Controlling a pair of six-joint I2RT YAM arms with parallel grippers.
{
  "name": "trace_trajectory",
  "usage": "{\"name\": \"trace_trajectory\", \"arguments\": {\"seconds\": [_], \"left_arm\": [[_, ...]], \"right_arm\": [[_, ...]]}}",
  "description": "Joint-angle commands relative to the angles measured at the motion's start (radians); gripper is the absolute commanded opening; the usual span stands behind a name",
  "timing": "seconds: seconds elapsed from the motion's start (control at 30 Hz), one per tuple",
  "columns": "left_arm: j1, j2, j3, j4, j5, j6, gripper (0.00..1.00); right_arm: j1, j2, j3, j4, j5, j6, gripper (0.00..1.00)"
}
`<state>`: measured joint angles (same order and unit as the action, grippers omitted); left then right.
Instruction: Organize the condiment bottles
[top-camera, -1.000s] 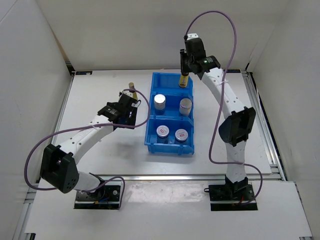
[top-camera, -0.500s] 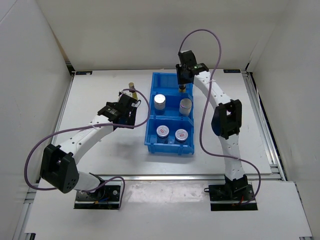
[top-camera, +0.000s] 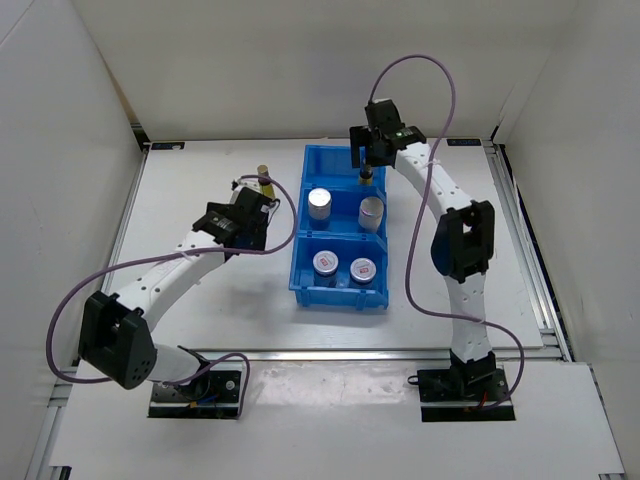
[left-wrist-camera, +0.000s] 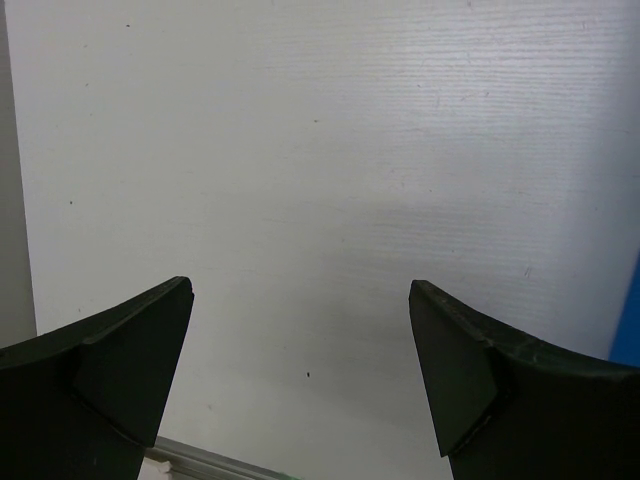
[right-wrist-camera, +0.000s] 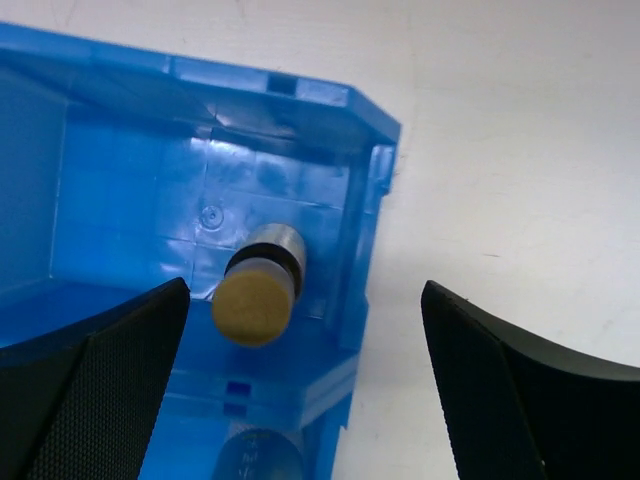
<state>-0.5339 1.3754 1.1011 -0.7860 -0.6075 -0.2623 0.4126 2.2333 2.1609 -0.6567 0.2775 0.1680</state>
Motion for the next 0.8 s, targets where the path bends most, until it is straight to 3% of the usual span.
{"name": "trace_trajectory", "arguments": {"seconds": [0.0, 0.17, 0.2, 0.3, 0.6, 0.77], "left_arm": [[0.078, -0.059, 0.063, 0.019, 0.004, -0.020, 1.00], [0.319, 0.008, 0.253, 0.086, 0.392, -0.029, 1.00], [0.377, 0.077, 0.314, 0.097, 0.529, -0.029, 1.00], [0.405, 0.245, 0.425, 0.108, 0.693, -0.029, 1.00], [0.318, 0.491, 0.698, 0.151, 0.696, 0.043, 0.95], [0.273, 0.582, 0.747, 0.151, 0.651, 0.052, 0.91]], "right_arm": [[-0.005, -0.159, 0.001, -0.007, 0.098, 0.007, 1.00], [0.060, -0.400, -0.215, 0.107, 0.193, -0.034, 1.00], [0.083, -0.452, -0.283, 0.121, 0.193, -0.044, 1.00], [0.113, -0.506, -0.334, 0.086, 0.183, -0.015, 1.00], [0.210, -0.731, -0.591, -0.024, 0.101, 0.065, 1.00], [0.219, -0.868, -0.745, -0.024, 0.039, 0.100, 1.00]]}}
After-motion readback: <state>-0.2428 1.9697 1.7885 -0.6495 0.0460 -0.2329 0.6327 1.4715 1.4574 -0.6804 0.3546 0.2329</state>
